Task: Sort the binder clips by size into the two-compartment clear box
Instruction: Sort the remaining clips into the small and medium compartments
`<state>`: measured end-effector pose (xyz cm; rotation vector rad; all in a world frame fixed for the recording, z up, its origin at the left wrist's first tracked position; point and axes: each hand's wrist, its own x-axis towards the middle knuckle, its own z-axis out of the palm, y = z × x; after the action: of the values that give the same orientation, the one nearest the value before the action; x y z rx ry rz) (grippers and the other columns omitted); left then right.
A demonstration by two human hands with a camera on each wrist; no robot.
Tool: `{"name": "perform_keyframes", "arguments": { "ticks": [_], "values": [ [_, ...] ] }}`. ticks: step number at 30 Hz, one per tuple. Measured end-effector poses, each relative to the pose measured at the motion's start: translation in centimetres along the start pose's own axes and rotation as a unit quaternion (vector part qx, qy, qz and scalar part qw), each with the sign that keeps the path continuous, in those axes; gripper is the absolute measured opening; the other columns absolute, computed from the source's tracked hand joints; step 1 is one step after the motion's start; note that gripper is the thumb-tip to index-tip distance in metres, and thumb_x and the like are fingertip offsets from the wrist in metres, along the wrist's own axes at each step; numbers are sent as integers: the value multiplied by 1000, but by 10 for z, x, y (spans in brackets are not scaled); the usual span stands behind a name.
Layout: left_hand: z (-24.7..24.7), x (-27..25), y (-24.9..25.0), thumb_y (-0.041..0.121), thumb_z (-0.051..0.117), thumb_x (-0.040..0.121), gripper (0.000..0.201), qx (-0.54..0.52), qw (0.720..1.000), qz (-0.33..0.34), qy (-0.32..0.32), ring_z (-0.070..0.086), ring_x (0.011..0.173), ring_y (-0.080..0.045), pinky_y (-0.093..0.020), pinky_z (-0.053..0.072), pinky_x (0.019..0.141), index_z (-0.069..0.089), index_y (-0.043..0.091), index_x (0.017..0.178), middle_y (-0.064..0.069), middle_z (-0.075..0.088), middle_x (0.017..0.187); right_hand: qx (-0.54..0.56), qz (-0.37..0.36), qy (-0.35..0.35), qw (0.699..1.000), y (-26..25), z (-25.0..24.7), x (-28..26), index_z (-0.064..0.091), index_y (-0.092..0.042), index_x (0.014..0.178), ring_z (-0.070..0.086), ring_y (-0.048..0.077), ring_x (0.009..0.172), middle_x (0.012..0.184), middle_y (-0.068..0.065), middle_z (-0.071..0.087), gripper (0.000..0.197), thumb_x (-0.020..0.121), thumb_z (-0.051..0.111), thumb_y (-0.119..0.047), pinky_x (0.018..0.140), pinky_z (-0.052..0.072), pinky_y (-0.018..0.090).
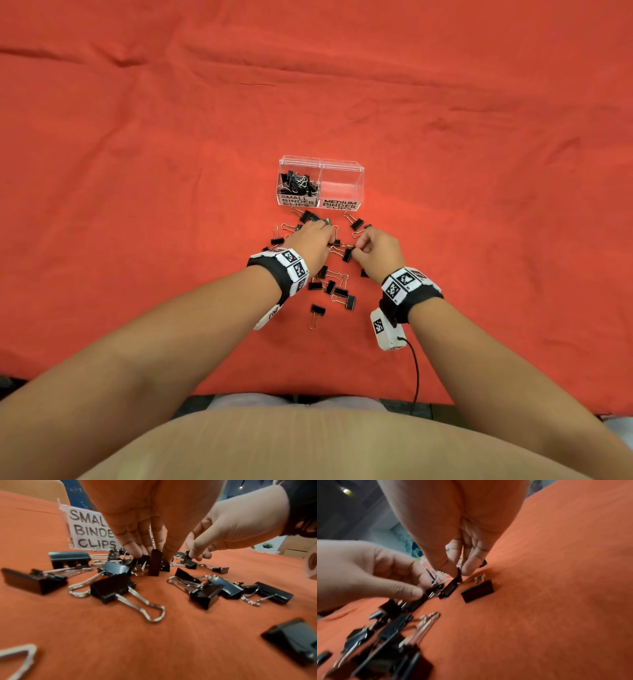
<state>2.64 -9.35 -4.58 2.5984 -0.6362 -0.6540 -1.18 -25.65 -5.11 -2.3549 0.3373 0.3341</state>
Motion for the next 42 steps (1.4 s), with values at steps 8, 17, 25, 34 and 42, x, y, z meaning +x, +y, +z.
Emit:
{"name": "perform_keyframes", "arguments": {
  "ticks": [8, 17, 25, 34, 42],
  "values": [
    [-1, -16, -15, 13, 52, 89, 19, -44, 998, -33, 35, 46, 113, -22, -38, 44, 94, 57, 15, 107, -2, 60, 113, 182, 45, 101, 977, -20, -44, 30, 61, -13, 86, 55, 12, 70, 74, -4, 58, 11, 78, 65, -6, 66, 49, 23],
    [-11, -39, -44, 16, 54, 87, 18, -79, 981, -125, 123, 44, 109, -23, -38, 41, 96, 61, 19, 103, -4, 53, 110, 75, -48, 34, 995, -104, -18, 77, 67, -14, 87, 58, 13, 68, 80, 1, 64, 13, 84, 58, -5, 61, 50, 21],
    [-13, -61, -66, 16, 57, 87, 24, -80, 976, -169, 109, 43, 110, -21, -35, 43, 94, 58, 18, 111, -4, 49, 112, -8, -72, 2, 997, -112, 4, 61, 67, -15, 97, 64, 16, 79, 98, 0, 68, 23, 90, 49, -4, 70, 54, 25],
    [-2, -61, -66, 20, 65, 83, 19, -99, 978, -154, 98, 46, 107, -23, -37, 45, 91, 57, 17, 100, -6, 48, 106, -120, -110, -138, 977, -57, 36, 5, 62, -17, 95, 51, 13, 88, 97, -3, 55, 31, 73, 75, -36, 77, 41, 25],
    [-5, -48, -51, 24, 61, 87, 39, -52, 991, -84, 85, 41, 118, -22, -37, 43, 94, 51, 22, 124, -2, 49, 120, -2, -55, -117, 992, -50, 38, -6, 65, -17, 78, 48, 9, 63, 78, -4, 52, 13, 77, 74, -27, 61, 39, 23]
  ]
}}
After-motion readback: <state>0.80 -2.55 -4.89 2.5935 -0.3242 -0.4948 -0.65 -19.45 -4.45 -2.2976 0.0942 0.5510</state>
